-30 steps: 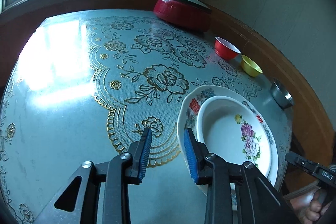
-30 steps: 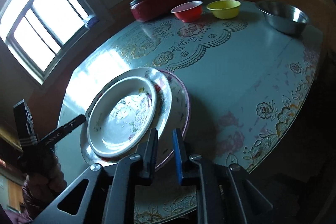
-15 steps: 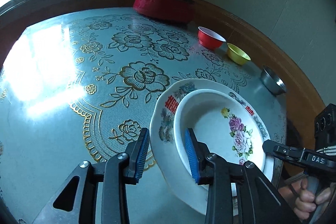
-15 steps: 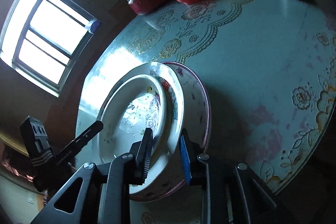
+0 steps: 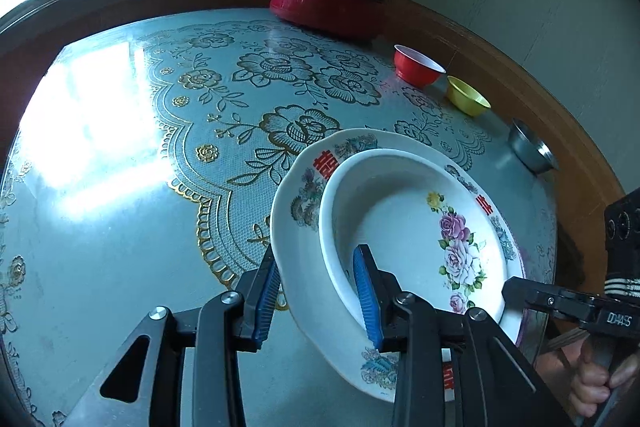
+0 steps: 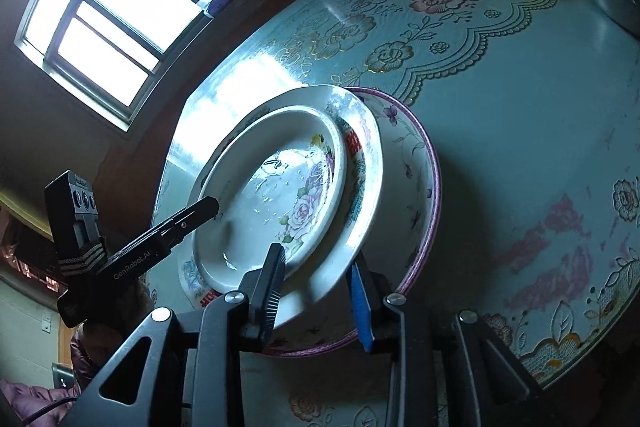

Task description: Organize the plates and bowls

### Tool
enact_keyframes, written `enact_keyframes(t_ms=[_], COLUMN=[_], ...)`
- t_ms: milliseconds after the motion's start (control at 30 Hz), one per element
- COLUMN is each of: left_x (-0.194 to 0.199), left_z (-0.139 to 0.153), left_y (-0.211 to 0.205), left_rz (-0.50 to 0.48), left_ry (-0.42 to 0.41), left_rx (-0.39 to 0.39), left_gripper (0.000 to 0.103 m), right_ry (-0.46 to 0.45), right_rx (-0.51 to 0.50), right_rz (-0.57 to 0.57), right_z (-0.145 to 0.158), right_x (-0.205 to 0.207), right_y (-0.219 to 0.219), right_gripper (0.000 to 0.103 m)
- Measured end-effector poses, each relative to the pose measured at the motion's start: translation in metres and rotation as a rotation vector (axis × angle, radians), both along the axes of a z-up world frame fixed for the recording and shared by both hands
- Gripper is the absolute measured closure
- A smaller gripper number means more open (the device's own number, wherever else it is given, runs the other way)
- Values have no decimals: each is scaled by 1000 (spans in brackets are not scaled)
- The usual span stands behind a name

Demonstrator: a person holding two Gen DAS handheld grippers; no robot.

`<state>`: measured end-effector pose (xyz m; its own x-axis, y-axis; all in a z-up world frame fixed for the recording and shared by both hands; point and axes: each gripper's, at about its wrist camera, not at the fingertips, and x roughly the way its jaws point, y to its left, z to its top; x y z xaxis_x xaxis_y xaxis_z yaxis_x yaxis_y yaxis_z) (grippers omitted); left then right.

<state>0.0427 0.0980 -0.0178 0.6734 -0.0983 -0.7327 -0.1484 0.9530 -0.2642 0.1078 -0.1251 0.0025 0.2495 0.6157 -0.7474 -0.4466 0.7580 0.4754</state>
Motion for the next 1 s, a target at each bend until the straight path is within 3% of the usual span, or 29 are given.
enact_keyframes(t_ms=[167,267,400,500,567,833,1000], left_x=[-5,1,7,6,5,0,-18], left_z=[5,4,4,4,3,5,25], left_y=[8,10,3,-2,-5,-10,-16], left_rz=[28,26,23,4,-7,-5,30], left_ry=[-19,-14,-10,-9,-9,-15,-94], left_rx=[-21,-33,-21,-31,-32,-1,74], left_gripper=[67,66,60,60,60,60,60], right_ry=[4,-13,-55,-15,27,32,28], right_rx=[-25,34,106,98,106,108,76], right_rz=[71,16,-136,-177,-172,-122,-81], right_z=[5,14,28,19,9,6,3], right_x=[-9,-6,6,18,24,24,19], right_y=[6,-13,-45,-48,-44,-34,-27], right_gripper=[72,72,71,71,70,68,69])
